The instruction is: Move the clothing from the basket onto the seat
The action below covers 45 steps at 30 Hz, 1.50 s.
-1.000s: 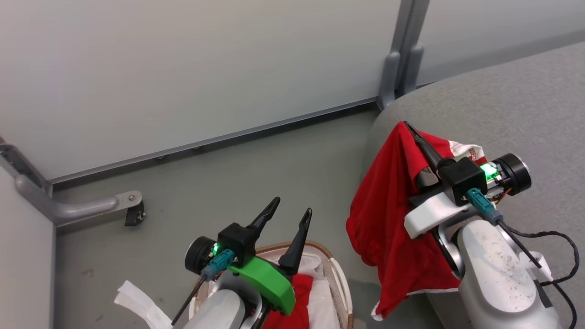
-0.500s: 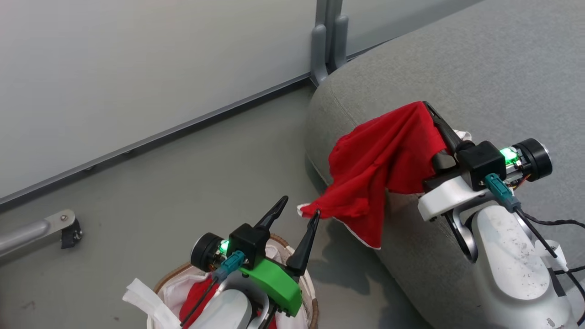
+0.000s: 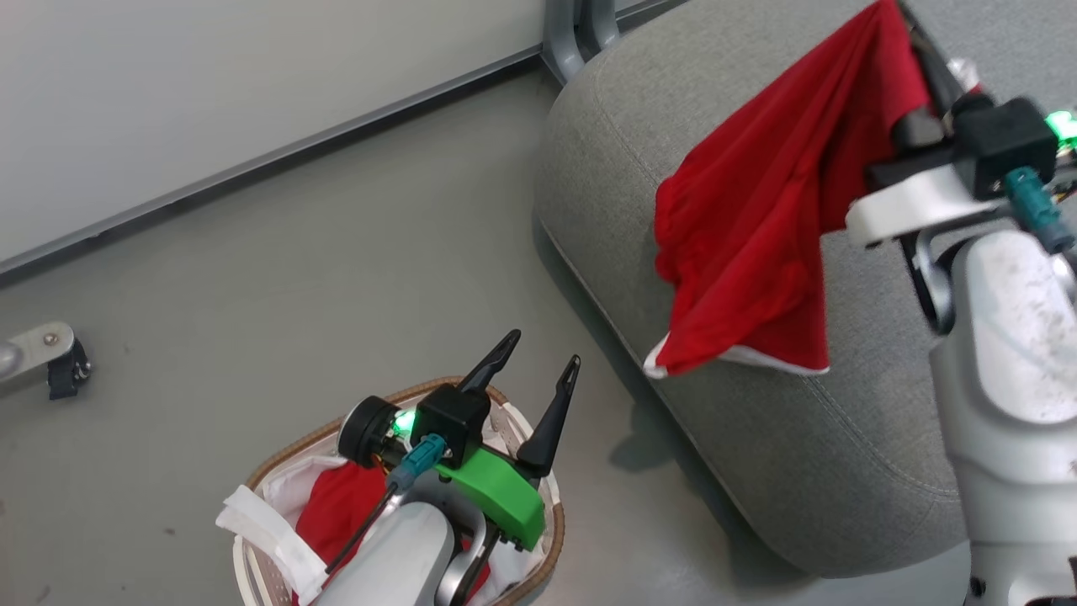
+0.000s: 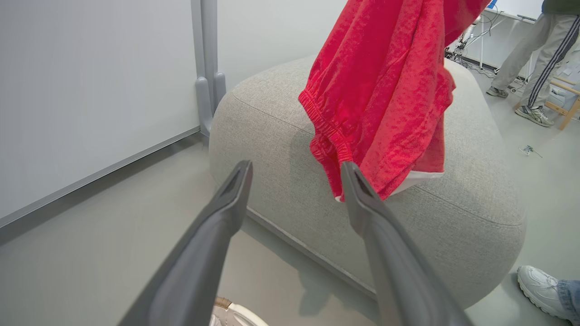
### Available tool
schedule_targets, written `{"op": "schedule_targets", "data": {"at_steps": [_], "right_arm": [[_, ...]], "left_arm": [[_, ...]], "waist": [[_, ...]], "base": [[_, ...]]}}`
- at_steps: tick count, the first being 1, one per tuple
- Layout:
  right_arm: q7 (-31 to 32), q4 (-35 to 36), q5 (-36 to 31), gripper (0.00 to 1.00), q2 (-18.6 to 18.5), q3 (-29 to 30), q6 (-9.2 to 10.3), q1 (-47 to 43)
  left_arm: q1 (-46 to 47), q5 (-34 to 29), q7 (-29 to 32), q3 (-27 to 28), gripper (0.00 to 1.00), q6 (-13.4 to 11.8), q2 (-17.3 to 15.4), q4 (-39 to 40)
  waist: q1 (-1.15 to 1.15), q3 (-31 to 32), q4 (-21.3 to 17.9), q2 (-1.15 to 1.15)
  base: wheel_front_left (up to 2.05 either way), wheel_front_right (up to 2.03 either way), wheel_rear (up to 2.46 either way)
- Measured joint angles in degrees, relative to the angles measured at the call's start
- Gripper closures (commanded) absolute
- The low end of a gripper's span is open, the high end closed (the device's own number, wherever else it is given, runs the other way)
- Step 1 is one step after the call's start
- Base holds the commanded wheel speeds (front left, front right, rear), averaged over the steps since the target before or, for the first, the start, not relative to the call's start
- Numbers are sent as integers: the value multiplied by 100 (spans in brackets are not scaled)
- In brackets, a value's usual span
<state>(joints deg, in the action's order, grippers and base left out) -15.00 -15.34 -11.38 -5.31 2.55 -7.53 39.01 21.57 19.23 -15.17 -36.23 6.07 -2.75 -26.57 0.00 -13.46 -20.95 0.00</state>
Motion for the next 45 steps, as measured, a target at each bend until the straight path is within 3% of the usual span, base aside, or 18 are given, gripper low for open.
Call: {"op": "schedule_targets", "data": {"at_steps": [4,14,21,33,45], "right_arm": [[0,-42,-152,100,-238,274,0,728],[-5,-480,-546,100,-1345,1143,0,2430],[94,-1168,-706,100,-1563,1202,0,2981],[3,-2402,-1029,100,-962,1883,0,2805],[1,-2640,-1234,100,-666,2339,0,2013]], "left_arm": [[47,-126,-1,90,0,18,-24,-9],[314,-410,-1,204,0,46,-51,144],[457,-526,0,243,0,47,-47,354],[706,-737,-1,346,0,-3,-220,726],[784,-773,33,356,0,-102,-374,872]], "waist": [[0,-235,69,0],[0,-796,420,0],[1,-1249,658,0],[1,-2150,870,0],[1,-2577,700,0]], "base": [[0,0,0],[0,0,0],[0,0,0],[0,0,0],[0,0,0]]}}
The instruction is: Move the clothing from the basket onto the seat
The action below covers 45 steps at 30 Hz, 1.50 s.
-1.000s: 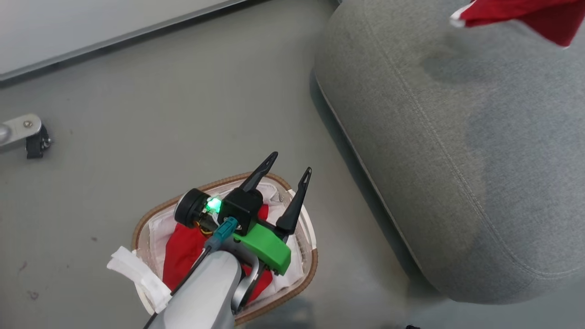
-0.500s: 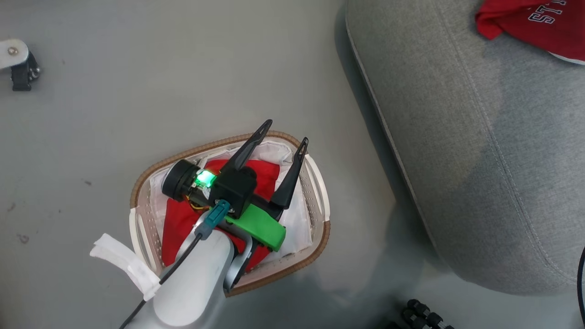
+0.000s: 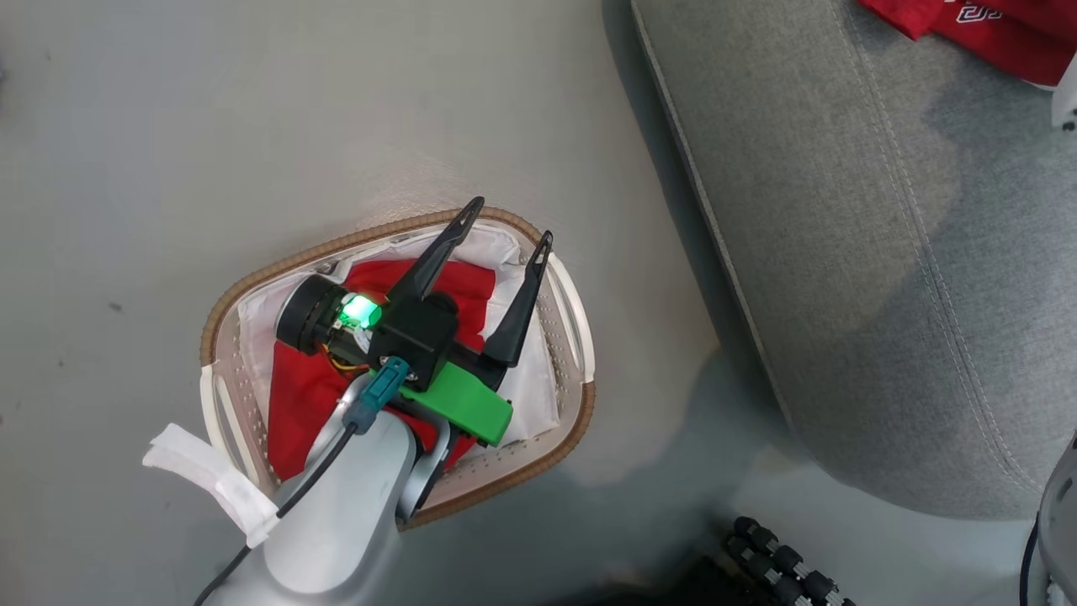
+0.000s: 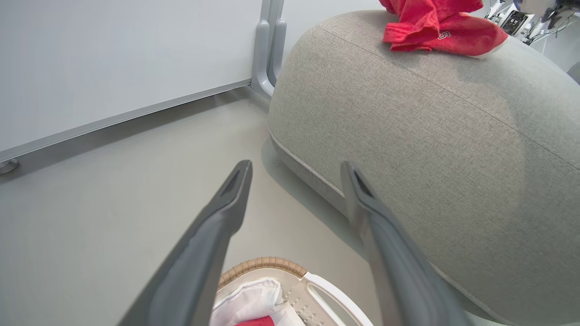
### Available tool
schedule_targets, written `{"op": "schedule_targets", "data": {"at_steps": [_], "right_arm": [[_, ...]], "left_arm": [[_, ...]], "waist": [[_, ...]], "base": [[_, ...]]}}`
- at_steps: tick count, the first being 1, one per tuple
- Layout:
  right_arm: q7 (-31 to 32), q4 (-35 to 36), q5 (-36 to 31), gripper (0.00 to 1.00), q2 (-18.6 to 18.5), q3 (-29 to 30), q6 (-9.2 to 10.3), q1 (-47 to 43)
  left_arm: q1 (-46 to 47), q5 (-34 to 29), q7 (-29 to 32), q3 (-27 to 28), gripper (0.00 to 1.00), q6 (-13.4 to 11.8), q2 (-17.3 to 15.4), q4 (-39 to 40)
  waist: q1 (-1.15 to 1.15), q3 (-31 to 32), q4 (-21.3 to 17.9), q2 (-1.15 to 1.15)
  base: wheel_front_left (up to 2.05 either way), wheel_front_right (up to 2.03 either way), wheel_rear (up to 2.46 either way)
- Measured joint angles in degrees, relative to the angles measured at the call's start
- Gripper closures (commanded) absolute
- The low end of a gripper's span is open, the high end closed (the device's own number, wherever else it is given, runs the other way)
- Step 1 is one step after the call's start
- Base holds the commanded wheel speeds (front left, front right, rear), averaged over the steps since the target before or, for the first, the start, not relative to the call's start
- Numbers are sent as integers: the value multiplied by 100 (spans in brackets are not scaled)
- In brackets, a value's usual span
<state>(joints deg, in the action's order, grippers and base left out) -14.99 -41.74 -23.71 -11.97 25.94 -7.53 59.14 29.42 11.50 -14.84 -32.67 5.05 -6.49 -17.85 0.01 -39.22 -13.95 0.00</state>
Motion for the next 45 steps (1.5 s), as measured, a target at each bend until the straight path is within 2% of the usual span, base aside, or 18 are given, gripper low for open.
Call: {"op": "schedule_targets", "data": {"at_steps": [1,2,3,4,16,28,38,45], "right_arm": [[0,12,1,93,10,19,0,-57],[0,15,2,63,31,38,0,-114],[0,21,4,46,49,47,0,-157],[0,47,15,0,79,48,0,-223],[-1,464,506,0,392,-171,0,-1208],[-1,1113,867,0,328,-609,0,-2134],[-1,1662,1073,0,249,-1089,0,-2272],[-1,1762,1449,0,408,-1432,0,-2374]], "left_arm": [[-2,1,7,-8,0,-1,-11,8],[-4,3,12,-10,0,-1,-25,12],[-5,4,13,-9,0,-1,-38,15],[-7,7,14,-8,0,-1,-59,15],[-66,141,30,2,0,-58,-136,-38],[-166,327,-12,118,0,-76,21,-209],[-448,539,-21,437,0,-26,253,-205],[-773,598,-33,1056,0,-93,322,-153]], "waist": [[0,-4,-20,0],[0,-4,-37,0],[0,-2,-49,0],[0,5,-63,0],[0,304,-146,0],[0,978,-124,0],[-1,1723,149,0],[-1,2230,507,0]], "base": [[0,0,0],[0,0,0],[0,0,0],[0,0,0],[0,0,0],[0,0,0],[0,0,0],[0,0,0]]}}
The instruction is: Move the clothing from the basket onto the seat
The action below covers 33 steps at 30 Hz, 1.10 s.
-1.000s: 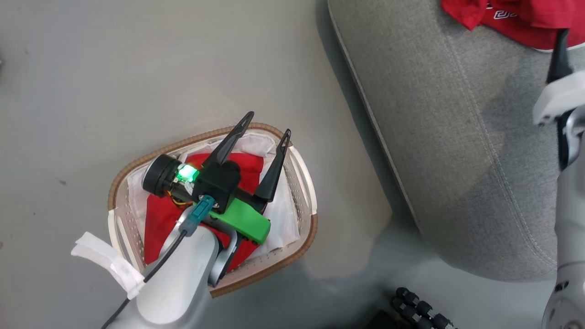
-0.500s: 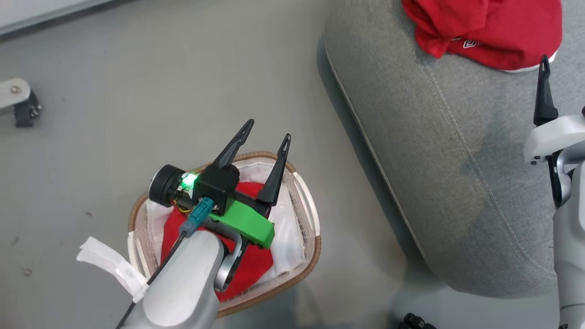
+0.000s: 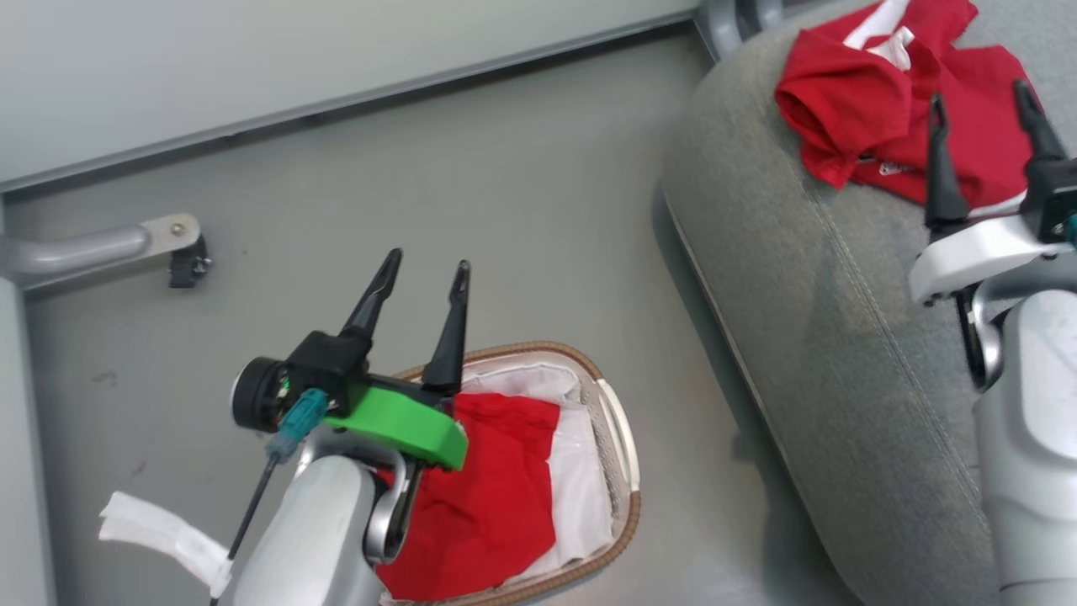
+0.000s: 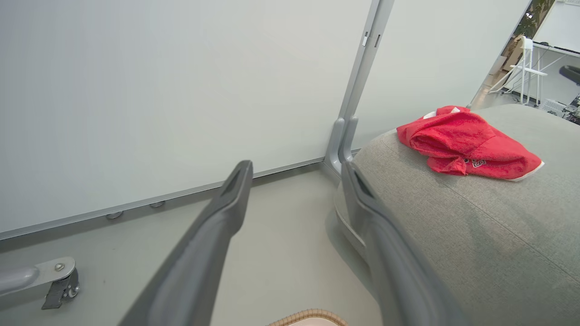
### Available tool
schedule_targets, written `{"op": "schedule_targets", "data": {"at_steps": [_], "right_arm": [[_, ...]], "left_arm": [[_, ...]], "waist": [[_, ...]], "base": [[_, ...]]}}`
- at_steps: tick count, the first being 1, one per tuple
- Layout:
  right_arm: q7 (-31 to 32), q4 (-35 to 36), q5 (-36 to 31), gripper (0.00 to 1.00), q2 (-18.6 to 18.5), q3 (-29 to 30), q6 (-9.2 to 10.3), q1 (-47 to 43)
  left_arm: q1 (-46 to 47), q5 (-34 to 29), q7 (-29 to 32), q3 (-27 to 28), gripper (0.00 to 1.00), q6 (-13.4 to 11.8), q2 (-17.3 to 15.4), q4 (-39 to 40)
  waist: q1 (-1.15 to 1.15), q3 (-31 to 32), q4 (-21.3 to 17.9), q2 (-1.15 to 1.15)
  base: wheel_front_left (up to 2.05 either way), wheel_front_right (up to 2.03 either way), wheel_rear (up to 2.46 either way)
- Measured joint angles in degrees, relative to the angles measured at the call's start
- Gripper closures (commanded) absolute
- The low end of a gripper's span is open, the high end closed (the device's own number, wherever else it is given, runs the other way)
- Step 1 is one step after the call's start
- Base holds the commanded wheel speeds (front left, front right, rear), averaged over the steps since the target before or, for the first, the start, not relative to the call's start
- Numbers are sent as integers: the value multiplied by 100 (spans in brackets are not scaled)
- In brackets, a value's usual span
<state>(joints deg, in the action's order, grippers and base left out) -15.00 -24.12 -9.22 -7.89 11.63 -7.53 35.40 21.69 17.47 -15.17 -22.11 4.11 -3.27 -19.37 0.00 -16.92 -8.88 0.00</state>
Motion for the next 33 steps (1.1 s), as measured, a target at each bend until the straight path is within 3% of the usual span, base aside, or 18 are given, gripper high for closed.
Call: {"op": "schedule_targets", "data": {"at_steps": [15,25,33], "right_arm": [[0,82,619,0,502,-565,0,-1183],[0,292,1290,0,511,-849,0,-2217],[0,350,1368,0,510,-931,0,-2855]], "left_arm": [[-1182,82,-1,1273,0,-116,32,118],[-1837,215,-1,1220,0,-158,38,90],[-2123,315,0,1196,0,-171,40,99]], "waist": [[0,828,780,0],[0,1351,1018,0],[0,1674,1106,0]], "base": [[0,0,0],[0,0,0],[0,0,0]]}}
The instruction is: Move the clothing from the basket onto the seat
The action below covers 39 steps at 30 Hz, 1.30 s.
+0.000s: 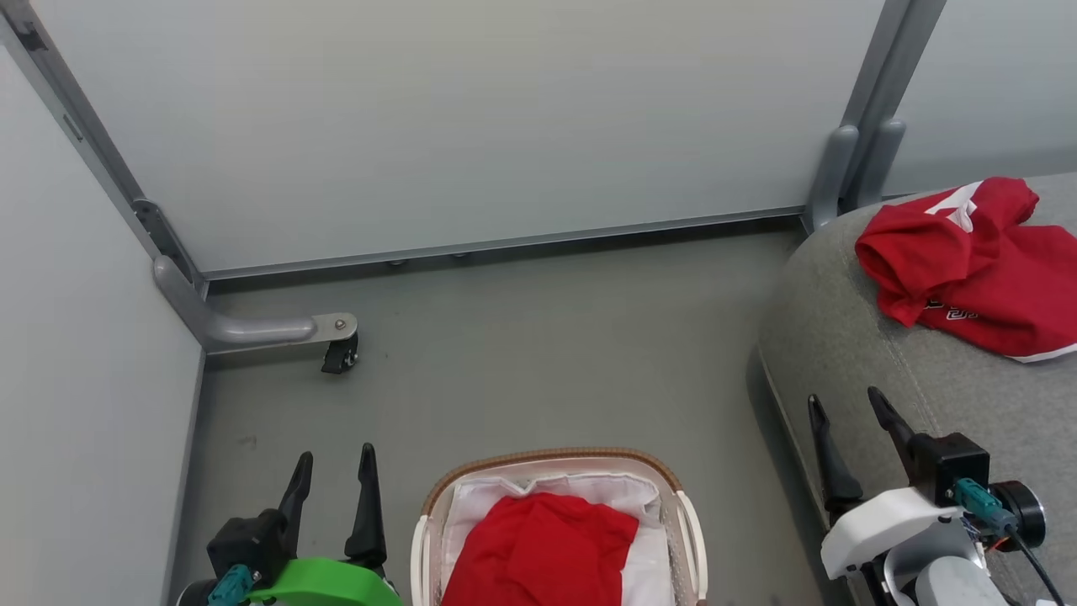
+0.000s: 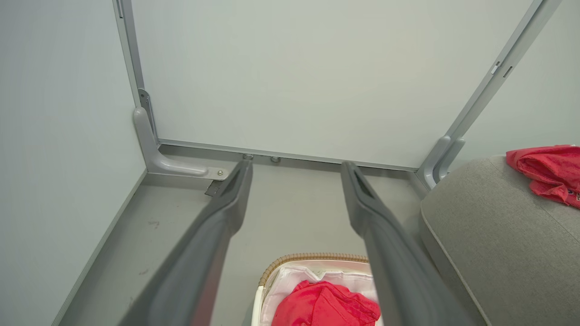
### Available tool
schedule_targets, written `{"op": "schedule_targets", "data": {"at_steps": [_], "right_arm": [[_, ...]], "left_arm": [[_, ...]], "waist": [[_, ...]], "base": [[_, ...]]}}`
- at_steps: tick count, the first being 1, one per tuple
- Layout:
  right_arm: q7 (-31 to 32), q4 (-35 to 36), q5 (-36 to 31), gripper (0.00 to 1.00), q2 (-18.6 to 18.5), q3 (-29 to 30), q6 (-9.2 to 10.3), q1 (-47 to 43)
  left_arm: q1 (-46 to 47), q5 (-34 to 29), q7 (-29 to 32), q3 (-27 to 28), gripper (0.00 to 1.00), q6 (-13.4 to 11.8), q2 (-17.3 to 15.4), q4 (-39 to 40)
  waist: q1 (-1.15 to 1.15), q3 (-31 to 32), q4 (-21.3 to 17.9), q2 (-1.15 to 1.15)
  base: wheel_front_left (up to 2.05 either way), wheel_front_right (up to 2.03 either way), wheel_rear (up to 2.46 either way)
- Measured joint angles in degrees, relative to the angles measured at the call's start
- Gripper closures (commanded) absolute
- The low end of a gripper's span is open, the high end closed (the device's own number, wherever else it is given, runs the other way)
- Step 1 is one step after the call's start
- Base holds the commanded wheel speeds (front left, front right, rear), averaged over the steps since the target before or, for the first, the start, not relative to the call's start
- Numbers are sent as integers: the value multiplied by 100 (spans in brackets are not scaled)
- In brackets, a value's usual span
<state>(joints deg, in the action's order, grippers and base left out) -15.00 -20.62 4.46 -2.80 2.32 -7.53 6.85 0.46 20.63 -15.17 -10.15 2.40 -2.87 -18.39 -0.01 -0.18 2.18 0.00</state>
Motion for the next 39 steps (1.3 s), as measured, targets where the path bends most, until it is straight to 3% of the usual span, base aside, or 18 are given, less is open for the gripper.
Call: {"op": "schedule_targets", "data": {"at_steps": [39], "right_arm": [[0,129,37,0,1,25,0,-94]], "left_arm": [[215,-181,-1,-136,0,38,0,-102]], "waist": [[0,35,-62,0]], "base": [[0,0,0]]}}
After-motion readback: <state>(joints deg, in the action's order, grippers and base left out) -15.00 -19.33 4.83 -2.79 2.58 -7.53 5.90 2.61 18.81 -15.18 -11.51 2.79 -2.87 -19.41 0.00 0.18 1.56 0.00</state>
